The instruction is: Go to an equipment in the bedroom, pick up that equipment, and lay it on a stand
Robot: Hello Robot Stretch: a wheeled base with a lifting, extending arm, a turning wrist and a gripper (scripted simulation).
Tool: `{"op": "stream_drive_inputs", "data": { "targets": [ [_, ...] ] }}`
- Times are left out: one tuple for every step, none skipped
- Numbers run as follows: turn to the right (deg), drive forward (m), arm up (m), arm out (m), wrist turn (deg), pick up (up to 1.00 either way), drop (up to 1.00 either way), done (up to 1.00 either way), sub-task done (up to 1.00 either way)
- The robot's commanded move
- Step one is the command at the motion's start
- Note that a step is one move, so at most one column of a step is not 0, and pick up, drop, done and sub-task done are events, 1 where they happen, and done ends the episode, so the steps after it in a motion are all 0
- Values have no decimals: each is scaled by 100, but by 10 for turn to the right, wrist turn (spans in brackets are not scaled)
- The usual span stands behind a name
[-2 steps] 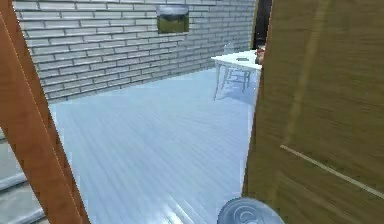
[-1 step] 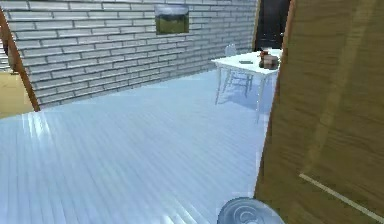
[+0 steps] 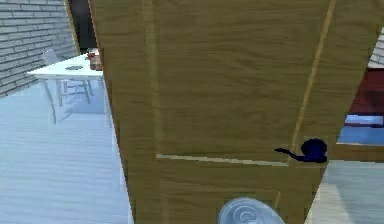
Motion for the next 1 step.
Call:
{"op": "stream_drive_inputs", "data": {
  "targets": [
    [450,0,0,0,0,0,0,0,0]
  ]
}}
